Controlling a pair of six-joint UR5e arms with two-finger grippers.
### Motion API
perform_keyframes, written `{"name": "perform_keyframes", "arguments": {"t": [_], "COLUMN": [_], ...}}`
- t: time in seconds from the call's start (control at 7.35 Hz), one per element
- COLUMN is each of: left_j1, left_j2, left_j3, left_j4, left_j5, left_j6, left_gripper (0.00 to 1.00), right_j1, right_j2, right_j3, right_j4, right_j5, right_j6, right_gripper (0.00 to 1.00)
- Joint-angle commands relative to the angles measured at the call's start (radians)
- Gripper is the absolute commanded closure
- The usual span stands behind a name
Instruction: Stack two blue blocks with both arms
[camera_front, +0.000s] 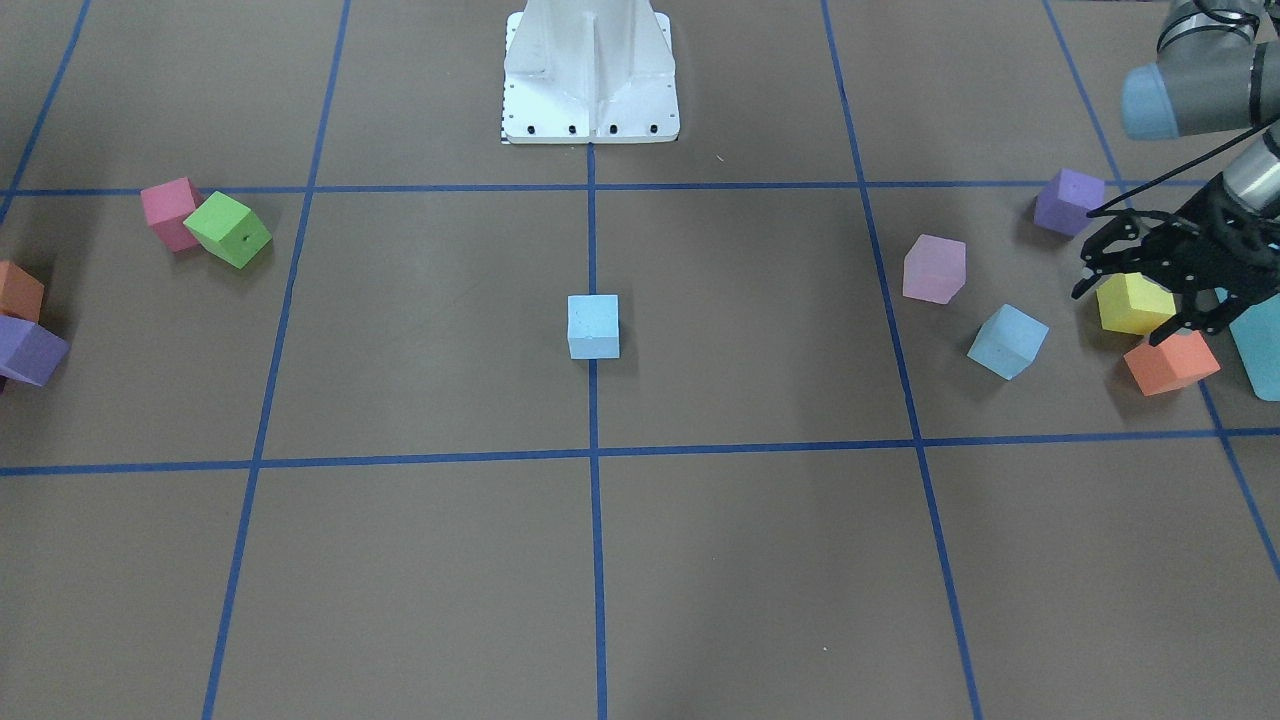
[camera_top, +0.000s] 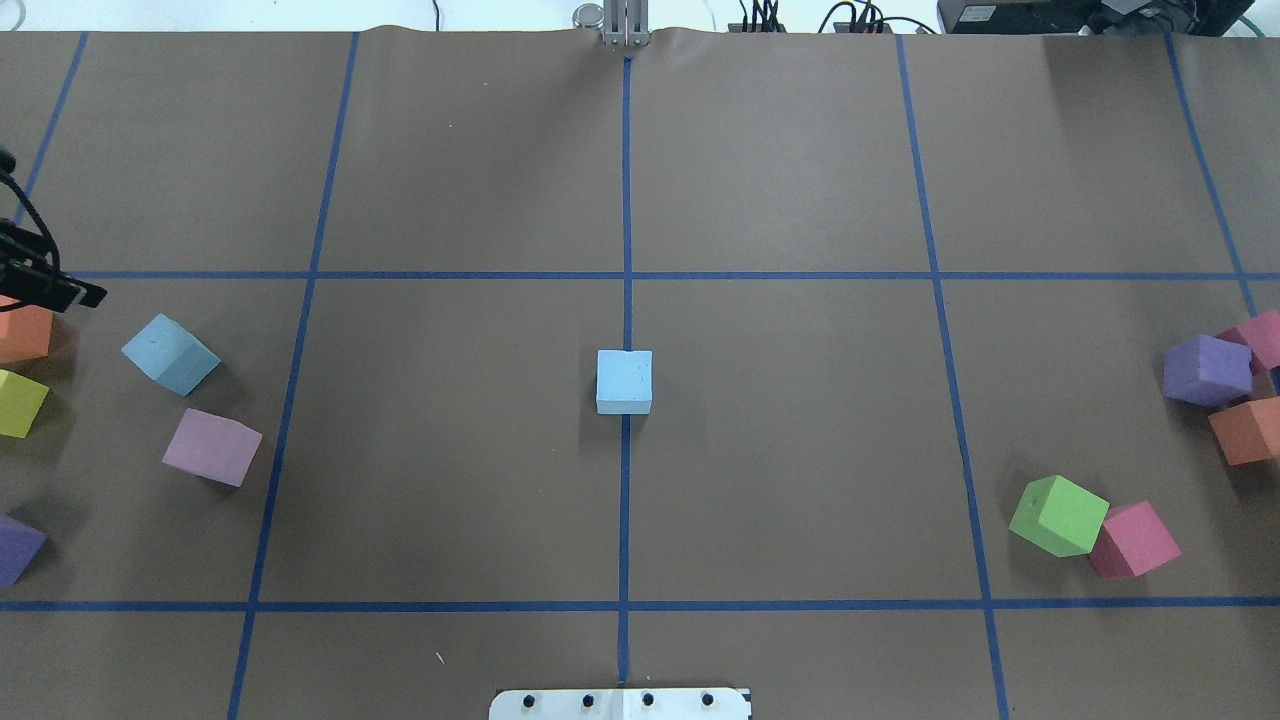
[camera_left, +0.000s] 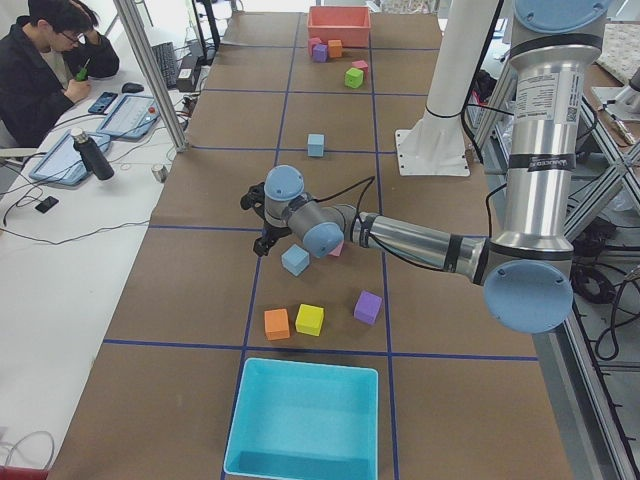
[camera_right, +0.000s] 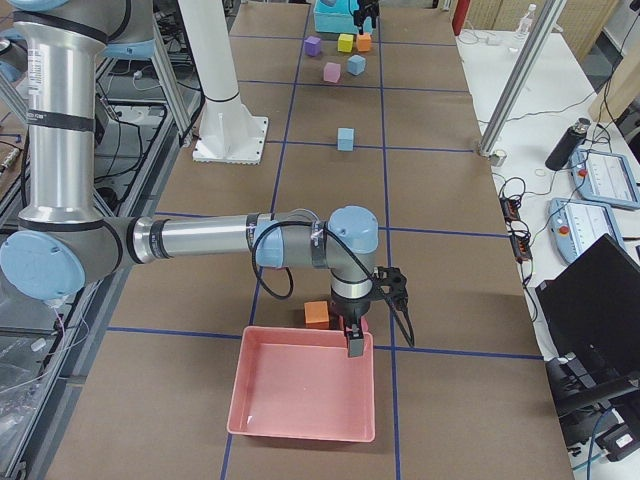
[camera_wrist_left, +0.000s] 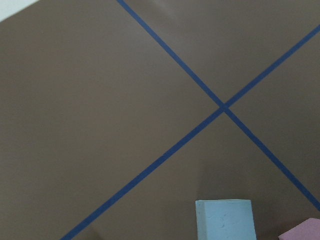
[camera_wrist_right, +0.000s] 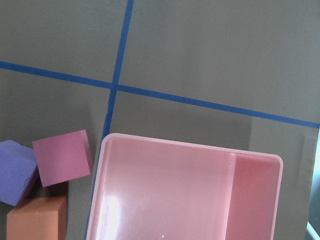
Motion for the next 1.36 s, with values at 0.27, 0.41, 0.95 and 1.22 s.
{"name": "perform_keyframes", "arguments": {"t": [0.27, 0.41, 0.95, 1.22], "left_j1": [0.102, 0.117, 0.153, 0.154], "left_j2": [-0.008, -0.01, -0.051, -0.059], "left_j3": [0.083, 0.083, 0.144, 0.169], "left_j4": [-0.041, -0.041, -0.042, -0.05], "left_j5": [0.022, 0.019, 0.024, 0.025], "left_j6": [-0.121, -0.169, -0.219, -0.219], "left_gripper": [0.02, 0.02, 0.02, 0.02], "right_j1": [0.015, 0.015, 0.015, 0.015], "right_j2": [-0.038, -0.038, -0.04, -0.038], "right_j3": [0.001, 0.001, 0.0, -0.002], "right_j4": [0.002, 0.003, 0.003, 0.002], "right_j5": [0.025, 0.024, 0.024, 0.024], "right_j6": [-0.001, -0.001, -0.001, 0.002], "right_gripper": [0.0, 0.0, 0.0, 0.0]}}
